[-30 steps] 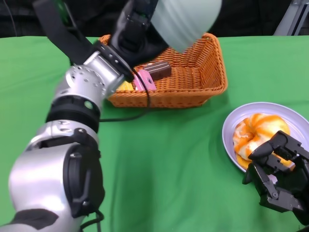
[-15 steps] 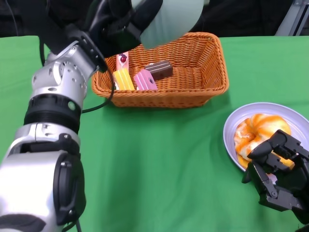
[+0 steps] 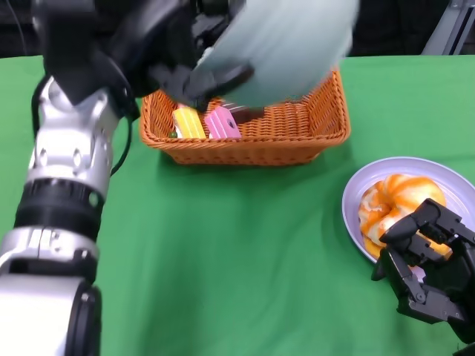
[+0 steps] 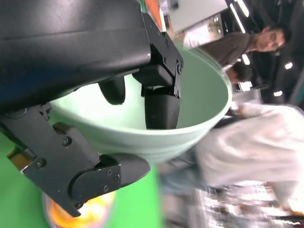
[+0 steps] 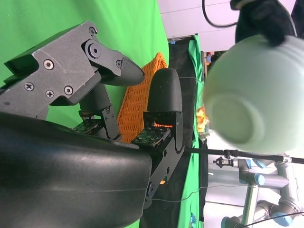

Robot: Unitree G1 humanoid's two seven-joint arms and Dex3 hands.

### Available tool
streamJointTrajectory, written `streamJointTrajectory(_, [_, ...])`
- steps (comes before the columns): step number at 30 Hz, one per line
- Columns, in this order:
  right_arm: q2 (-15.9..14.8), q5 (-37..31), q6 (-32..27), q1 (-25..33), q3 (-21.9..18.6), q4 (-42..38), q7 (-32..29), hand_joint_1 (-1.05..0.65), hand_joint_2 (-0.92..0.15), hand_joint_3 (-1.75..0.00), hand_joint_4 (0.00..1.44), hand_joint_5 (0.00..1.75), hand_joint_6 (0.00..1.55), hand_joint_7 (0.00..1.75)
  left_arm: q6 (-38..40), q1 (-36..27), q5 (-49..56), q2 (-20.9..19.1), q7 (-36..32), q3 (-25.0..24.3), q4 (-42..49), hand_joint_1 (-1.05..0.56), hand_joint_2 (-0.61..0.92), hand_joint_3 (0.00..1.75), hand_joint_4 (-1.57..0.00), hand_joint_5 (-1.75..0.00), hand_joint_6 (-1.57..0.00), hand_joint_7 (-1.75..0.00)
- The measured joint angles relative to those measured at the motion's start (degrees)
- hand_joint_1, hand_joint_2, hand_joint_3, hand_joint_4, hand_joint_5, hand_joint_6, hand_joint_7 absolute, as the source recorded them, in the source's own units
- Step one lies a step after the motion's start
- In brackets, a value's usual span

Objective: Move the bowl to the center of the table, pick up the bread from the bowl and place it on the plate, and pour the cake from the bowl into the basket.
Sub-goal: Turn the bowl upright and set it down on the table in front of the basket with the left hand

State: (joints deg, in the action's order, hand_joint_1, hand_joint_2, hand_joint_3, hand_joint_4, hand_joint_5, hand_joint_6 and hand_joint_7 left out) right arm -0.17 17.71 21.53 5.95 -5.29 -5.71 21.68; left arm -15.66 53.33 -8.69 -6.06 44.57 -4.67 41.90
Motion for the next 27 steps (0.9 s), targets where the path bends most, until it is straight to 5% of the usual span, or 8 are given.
streamJointTrajectory(14, [0.0,0.1,-2.0,-0.1,0.0,1.8,-0.2,-0.11,-0.54,-0.98,0.71,1.66,0.61,1.33,-27.3,-5.8,12.6,-5.3,-10.6,5.6,-1.6,-0.17,0.47,1.26,-0.89,-1.75,-0.70,-1.62])
streamJointTrajectory(27, [0.0,-0.3,-4.2,-0.2,0.1,4.3,-0.9,-0.13,-0.56,-0.94,0.71,1.65,0.62,1.28,-42.4,-6.7,22.8,-10.1,-22.7,7.9,1.4,-0.16,0.40,1.32,-0.91,-1.75,-0.74,-1.60])
